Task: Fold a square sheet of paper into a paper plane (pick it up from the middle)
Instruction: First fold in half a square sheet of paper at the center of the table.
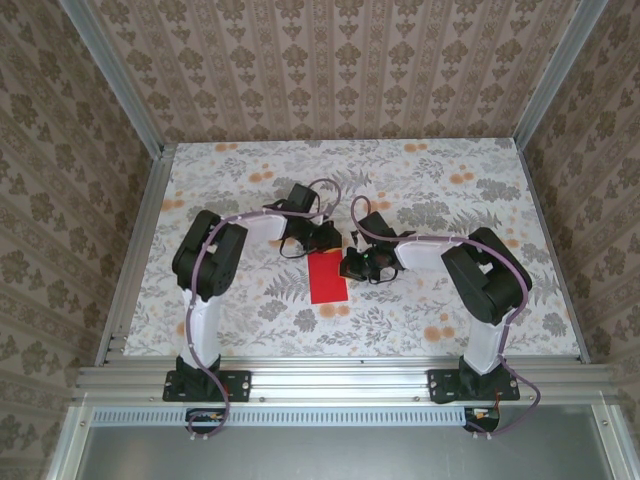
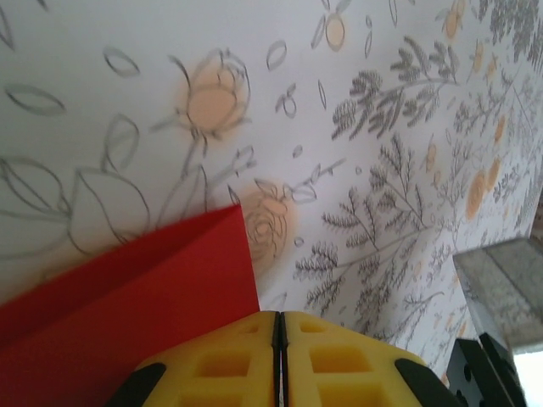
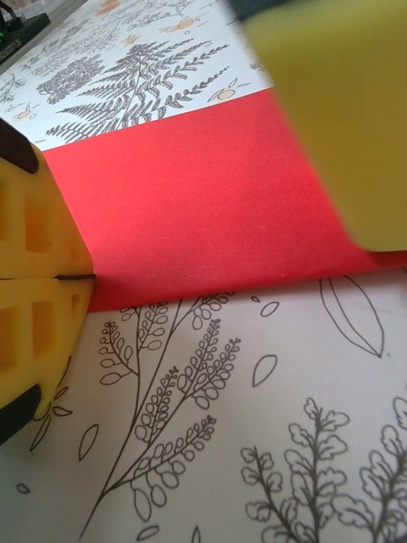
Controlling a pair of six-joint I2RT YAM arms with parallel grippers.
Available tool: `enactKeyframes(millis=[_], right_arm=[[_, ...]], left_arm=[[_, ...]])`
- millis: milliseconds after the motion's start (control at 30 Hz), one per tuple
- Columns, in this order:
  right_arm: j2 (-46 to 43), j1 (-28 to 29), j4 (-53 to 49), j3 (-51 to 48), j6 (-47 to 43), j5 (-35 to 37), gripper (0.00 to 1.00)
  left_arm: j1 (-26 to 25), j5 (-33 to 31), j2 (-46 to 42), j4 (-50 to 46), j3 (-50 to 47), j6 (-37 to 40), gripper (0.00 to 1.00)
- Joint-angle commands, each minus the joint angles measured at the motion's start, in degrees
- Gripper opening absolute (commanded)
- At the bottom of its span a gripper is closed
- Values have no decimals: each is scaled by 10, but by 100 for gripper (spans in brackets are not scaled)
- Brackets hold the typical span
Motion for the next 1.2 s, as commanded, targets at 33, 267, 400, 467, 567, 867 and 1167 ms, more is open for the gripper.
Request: enactKeyframes(millis=[33,267,400,467,567,867,1167], right_arm=[[30,-1,-33,-17,4,7,6],[34,-1,-41,-20,3,6,6],[28,-1,-49,-31,-1,3,6],[25,0,-52,-41,-3,-2,6],[22,1,-56,-58,-7,-12,6],[15,6,-77,-98,-18,-18,6],[10,11,-87,-115,-19,-9,6]], left_arm=[[-13,29,-11,10,-20,-4,10],[-18,-23,16,-34,-1,15,10],[-3,-68,23,-39,3,18,10],[5,-73,32,-37,12,23,10],[11,-77,49,-40,30,28,10],[28,-104,92,-74,94,55,10],[53,-107,119,-97,152,80,10]])
